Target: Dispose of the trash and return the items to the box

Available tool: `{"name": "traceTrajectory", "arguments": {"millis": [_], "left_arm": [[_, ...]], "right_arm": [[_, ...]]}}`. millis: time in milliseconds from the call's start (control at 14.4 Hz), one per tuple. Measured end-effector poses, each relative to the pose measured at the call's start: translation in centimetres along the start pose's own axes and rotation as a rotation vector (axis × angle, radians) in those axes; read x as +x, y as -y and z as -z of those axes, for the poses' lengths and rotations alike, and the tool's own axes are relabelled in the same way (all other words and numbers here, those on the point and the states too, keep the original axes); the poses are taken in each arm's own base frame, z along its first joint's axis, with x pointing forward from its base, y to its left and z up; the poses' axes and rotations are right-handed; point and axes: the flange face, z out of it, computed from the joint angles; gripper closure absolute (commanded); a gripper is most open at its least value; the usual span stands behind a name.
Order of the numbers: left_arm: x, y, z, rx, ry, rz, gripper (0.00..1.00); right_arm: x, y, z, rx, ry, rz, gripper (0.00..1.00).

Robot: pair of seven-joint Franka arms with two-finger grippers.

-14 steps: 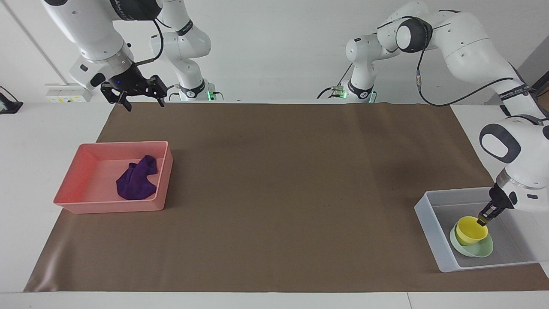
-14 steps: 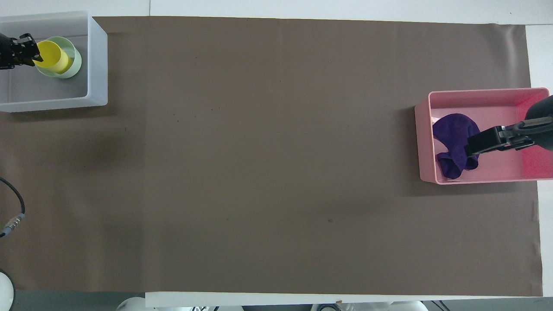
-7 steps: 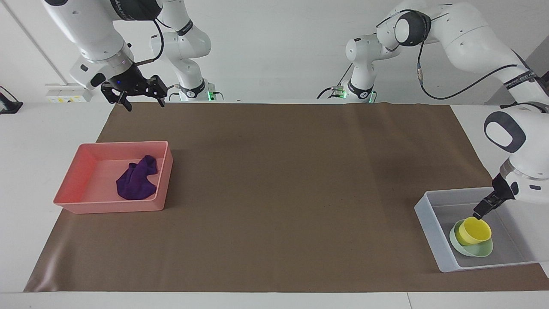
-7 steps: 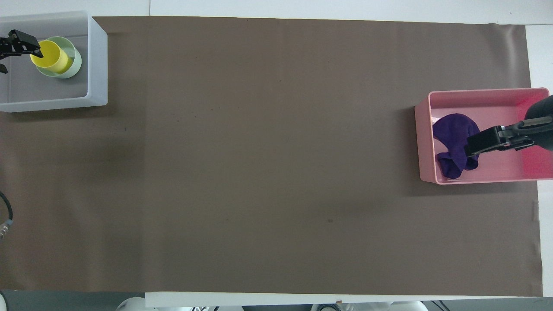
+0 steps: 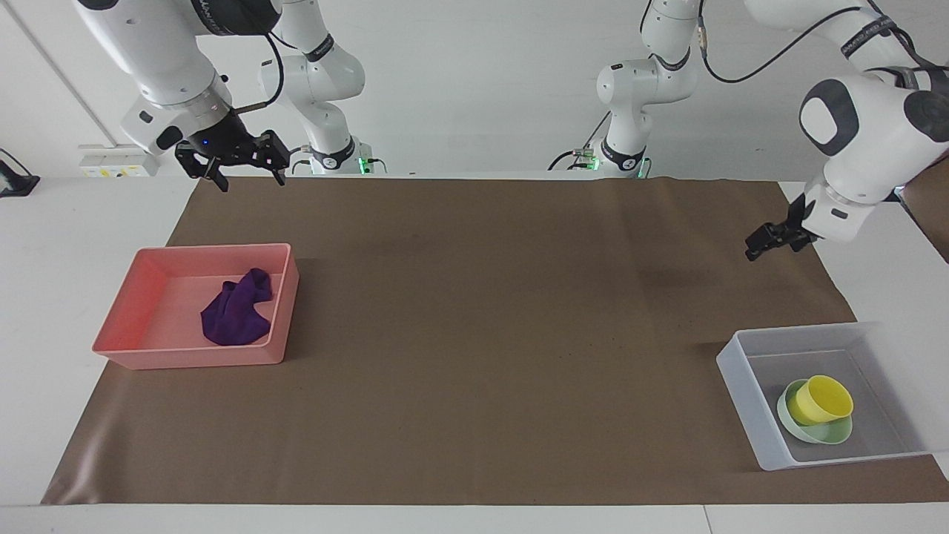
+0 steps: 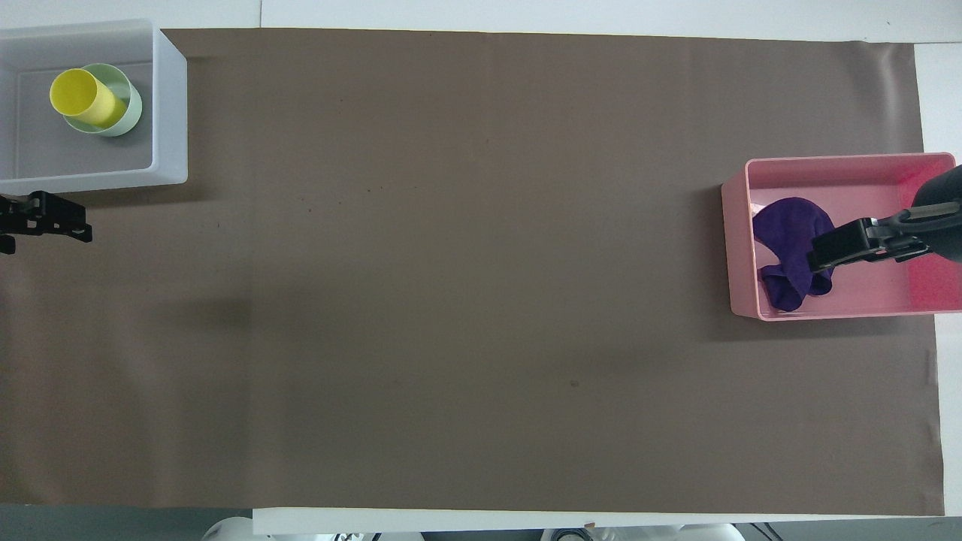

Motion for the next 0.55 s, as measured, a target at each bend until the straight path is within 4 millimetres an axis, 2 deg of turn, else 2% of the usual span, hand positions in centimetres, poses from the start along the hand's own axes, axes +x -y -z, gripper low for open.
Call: {"name": "traceTrajectory", "arguments": {"millis": [138, 277, 346, 415, 554], "left_arm": [[-1.9, -2.2, 4.6, 0.002, -0.021, -0.043, 0.0], [-1.6, -3.1, 8.9, -0.004, -0.041, -0.057, 0.0], [-0.8, -3.3, 10.1, -0.012, -0.05, -0.057, 0.0], [0.0, -3.4, 10.3, -0.015, -0.051, -0.056, 0.0], [1.4, -3.6, 9.6, -0.015, -0.039, -0.056, 0.0]], "right_arm": [[0.0, 0.0, 0.0, 0.0, 0.0, 0.0, 0.01], [0.0, 0.0, 0.0, 0.0, 0.0, 0.0, 0.0], [0.0, 0.0, 0.0, 0.0, 0.0, 0.0, 0.01], [0.0, 0.0, 0.0, 0.0, 0.0, 0.0, 0.0], [0.0, 0.0, 0.0, 0.0, 0.0, 0.0, 0.0]]}}
